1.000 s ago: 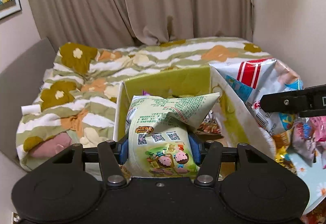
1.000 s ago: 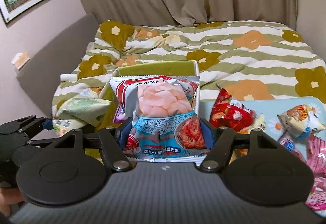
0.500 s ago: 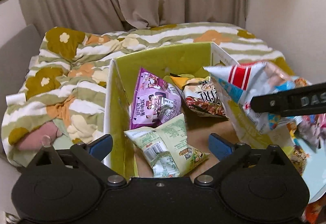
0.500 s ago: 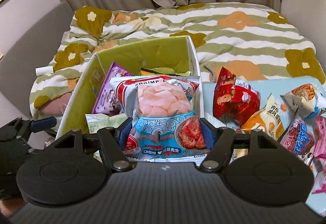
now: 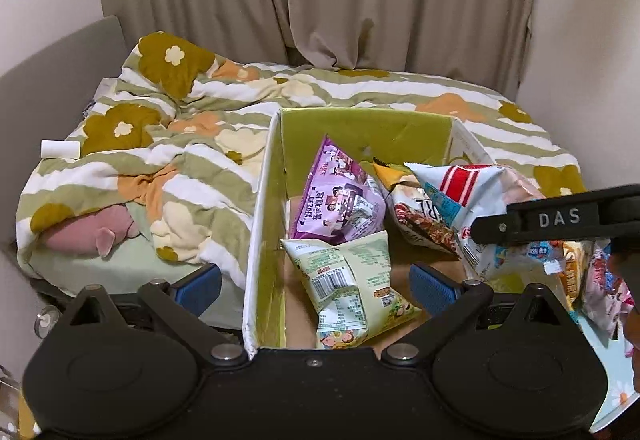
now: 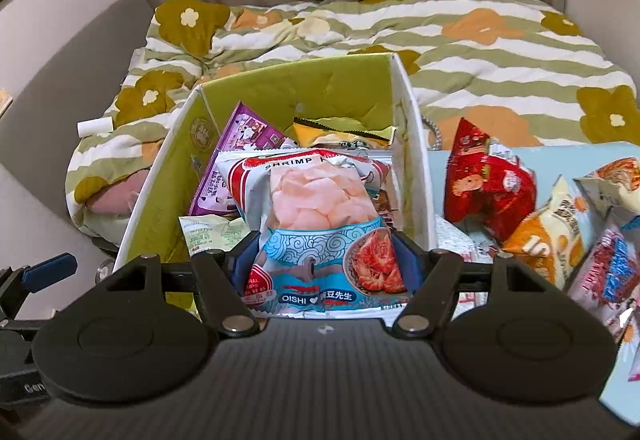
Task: Organize snacks
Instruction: 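Drop the green bag from the left gripper into the box while the right gripper drops the shrimp-chip bag, then grasp the gold chocolate bag with the left gripper while the right gripper grasps the pink bag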
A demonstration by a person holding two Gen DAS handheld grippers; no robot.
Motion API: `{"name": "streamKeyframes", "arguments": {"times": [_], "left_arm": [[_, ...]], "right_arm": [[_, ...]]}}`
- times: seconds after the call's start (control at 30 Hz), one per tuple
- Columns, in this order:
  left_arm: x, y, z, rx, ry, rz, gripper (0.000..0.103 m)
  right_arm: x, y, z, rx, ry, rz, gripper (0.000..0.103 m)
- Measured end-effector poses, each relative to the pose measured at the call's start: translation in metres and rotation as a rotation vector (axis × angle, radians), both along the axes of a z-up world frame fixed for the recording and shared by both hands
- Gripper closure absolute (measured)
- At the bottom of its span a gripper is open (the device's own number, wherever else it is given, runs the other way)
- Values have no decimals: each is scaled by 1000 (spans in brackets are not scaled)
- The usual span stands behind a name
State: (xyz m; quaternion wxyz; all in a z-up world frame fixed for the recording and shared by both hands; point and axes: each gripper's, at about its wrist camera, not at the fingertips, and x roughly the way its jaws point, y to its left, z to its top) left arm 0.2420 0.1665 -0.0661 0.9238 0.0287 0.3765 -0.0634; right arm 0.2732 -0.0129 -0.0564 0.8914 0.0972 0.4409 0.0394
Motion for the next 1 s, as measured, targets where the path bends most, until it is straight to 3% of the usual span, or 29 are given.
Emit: {"name": "streamKeyframes", "arguments": {"times": [0.1,0.13,0.53,1.0], "left_arm": [[3,0,-5,4,15,12,1],[3,0,-7,5,21,14,1],[-6,-1,-2,-5,6,16,1],[-36,-12,32,-38,-71,-34,1]], "right_arm": [[7,3,-7,-10,-2,12,13],[9,2,-9,-8,-5,11,0],[-5,-5,-11,7,-50,30,0],[-41,-16,28,9,-120,19,0]]}}
